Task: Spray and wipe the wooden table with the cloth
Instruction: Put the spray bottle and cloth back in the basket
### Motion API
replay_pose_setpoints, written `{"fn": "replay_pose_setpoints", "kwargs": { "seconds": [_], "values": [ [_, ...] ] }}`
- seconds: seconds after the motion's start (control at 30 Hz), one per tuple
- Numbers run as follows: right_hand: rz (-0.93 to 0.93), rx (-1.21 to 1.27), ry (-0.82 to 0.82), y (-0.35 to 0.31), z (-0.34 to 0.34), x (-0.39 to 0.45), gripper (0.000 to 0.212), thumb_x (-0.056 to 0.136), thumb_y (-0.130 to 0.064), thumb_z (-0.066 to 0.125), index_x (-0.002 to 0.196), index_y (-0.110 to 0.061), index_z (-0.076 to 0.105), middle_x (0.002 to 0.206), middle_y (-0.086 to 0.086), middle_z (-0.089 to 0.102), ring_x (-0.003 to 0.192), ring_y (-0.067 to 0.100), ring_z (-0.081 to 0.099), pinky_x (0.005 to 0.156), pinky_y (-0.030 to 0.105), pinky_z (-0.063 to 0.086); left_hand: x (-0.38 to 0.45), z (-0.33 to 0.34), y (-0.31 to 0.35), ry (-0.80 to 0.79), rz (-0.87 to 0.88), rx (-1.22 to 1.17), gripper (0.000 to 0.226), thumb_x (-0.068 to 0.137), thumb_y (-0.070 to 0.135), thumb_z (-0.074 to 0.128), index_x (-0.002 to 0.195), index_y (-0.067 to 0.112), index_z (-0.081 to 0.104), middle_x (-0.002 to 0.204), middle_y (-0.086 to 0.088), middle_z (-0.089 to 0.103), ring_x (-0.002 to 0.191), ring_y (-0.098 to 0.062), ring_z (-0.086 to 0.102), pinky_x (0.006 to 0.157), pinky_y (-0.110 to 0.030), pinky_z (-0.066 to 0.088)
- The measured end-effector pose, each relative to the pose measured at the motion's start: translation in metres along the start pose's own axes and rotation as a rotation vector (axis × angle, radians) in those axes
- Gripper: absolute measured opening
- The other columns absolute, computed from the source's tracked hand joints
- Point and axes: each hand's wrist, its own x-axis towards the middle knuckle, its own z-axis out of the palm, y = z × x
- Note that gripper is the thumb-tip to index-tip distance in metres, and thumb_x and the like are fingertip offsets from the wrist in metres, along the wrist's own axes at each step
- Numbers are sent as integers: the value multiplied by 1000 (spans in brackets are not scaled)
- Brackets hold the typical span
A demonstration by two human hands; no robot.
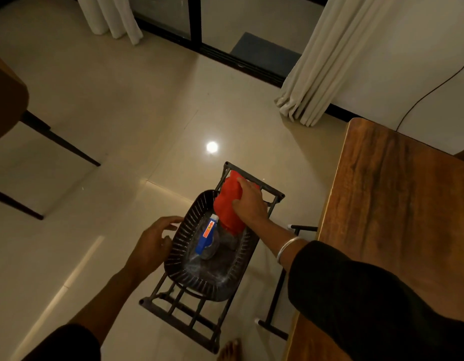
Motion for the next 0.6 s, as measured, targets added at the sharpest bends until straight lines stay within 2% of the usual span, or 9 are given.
{"fn": "replay_pose_setpoints", "kwargs": {
  "seconds": [0.07,0.13,0.23,0.3,0.4,0.47,0.53,0.6],
  "values": [
    [-6,-29,-40,2,-7,3,89,93,-16,75,165,-26,23,164,7,36,151,34,38,118,66,37,16,0,4,97,3,17,49,87,-13,50,117,23,59,123,3,60,104,-8,60,81,-24,54],
    [-41,-183,-91,5,-14,5,102,86,-23,84,165,-24,19,164,8,36,152,33,36,121,66,32,40,3,14,155,46,66,37,88,-7,53,113,19,63,116,3,64,98,-8,61,85,-30,55],
    [-86,-399,-137,11,-18,10,110,79,-30,91,164,-20,21,161,9,41,150,33,39,122,61,31,86,12,36,136,180,200,32,88,6,61,115,23,62,117,3,64,97,-9,58,82,-31,54],
    [-118,-480,-121,15,-15,14,98,83,-31,88,160,-18,29,156,9,49,145,33,47,121,56,32,120,24,52,16,302,373,45,84,23,70,126,28,55,130,2,58,114,-15,52,93,-39,50],
    [-164,-527,-77,17,-8,20,66,92,-36,78,147,-18,46,139,8,64,130,32,60,119,54,33,162,53,68,-245,425,665,81,69,44,80,139,30,41,145,2,46,135,-24,36,107,-51,34],
    [-137,-557,-90,15,-4,22,51,94,-40,74,137,-18,55,128,6,70,122,31,65,120,53,32,181,74,70,-367,467,814,85,66,49,80,138,27,42,141,1,50,132,-24,41,105,-48,33],
    [-111,-609,-119,15,0,25,45,93,-38,76,131,-17,61,125,6,72,121,30,66,121,51,32,187,91,65,-404,480,887,70,72,46,76,131,23,47,127,-4,61,115,-25,57,98,-43,41],
    [-104,-600,-121,18,2,27,40,93,-32,77,127,-15,65,125,7,72,121,30,66,119,49,36,188,104,61,-392,442,867,58,78,40,72,127,19,49,118,-10,67,101,-27,65,90,-39,50]
  ]
}}
